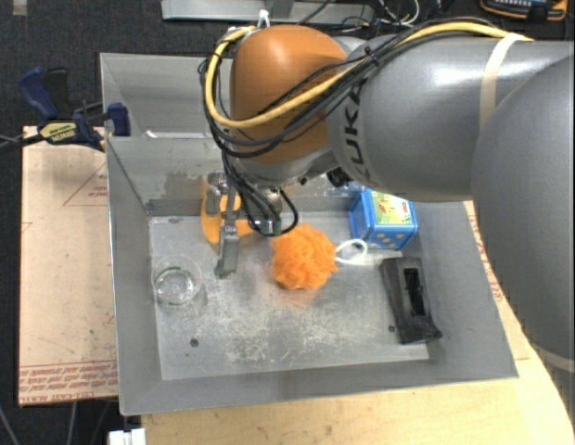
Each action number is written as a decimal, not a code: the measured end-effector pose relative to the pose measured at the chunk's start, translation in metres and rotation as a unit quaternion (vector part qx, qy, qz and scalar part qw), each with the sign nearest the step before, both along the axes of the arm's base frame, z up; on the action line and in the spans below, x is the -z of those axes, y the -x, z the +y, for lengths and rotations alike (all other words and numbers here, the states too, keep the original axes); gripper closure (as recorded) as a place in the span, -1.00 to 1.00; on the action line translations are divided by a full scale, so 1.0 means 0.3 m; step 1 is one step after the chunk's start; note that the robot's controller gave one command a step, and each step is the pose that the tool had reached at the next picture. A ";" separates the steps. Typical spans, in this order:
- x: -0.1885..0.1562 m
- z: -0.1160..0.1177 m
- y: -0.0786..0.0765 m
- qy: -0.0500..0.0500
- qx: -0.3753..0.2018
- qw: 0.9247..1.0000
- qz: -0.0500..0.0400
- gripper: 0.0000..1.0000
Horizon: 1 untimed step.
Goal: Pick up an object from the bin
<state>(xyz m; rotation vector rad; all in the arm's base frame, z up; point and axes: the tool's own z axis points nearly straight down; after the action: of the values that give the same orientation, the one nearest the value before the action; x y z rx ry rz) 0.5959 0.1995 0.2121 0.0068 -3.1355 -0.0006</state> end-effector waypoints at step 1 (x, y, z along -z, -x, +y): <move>-0.017 -0.003 -0.005 -0.001 0.002 1.000 -0.003 -1.00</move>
Offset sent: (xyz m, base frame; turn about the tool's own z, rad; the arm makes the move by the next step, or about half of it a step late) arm -0.0190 -0.0497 -0.0291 -0.1011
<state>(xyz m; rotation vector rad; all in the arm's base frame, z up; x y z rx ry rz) 0.5972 0.1984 0.2173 0.0015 -3.1423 -0.0024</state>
